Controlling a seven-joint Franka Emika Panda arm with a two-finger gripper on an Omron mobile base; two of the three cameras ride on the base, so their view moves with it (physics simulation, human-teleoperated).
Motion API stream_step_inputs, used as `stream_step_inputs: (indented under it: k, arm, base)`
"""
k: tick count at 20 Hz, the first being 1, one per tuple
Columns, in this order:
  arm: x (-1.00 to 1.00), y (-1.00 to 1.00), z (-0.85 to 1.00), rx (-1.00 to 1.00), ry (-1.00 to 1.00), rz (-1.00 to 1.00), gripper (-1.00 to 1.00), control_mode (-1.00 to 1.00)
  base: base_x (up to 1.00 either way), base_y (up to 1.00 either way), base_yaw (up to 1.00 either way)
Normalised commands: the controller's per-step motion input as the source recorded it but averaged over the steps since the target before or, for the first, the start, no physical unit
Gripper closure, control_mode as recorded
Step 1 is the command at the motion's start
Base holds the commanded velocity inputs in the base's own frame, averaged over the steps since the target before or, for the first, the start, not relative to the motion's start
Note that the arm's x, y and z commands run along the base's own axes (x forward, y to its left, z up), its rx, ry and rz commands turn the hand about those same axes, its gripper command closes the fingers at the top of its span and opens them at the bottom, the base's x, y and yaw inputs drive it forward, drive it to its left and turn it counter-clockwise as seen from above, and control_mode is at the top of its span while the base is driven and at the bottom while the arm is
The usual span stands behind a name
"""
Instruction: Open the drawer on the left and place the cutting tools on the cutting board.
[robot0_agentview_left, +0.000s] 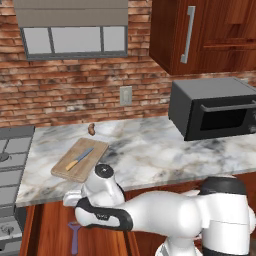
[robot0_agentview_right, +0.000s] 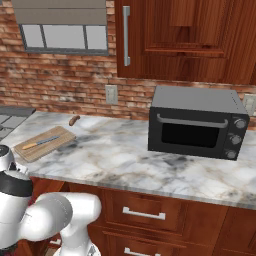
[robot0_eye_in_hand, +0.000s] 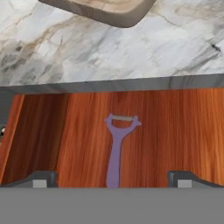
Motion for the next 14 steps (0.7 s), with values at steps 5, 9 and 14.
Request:
stream_step_inputs:
  k: [5,9,14]
  arm:
    - [0.00,0.06,-0.53,-0.10,0.01,0.00,-1.00,-1.00]
    - [0.00,0.00,-0.54,-0.08,0.02,0.00,-1.00,-1.00]
    - [0.00,0.01,-0.31,-0.01,0.07,0.00,-1.00,-1.00]
  base:
    - [0.00,0.00,0.00]
    - [0.00,0.00,0.00]
    - [0.00,0.00,0.00]
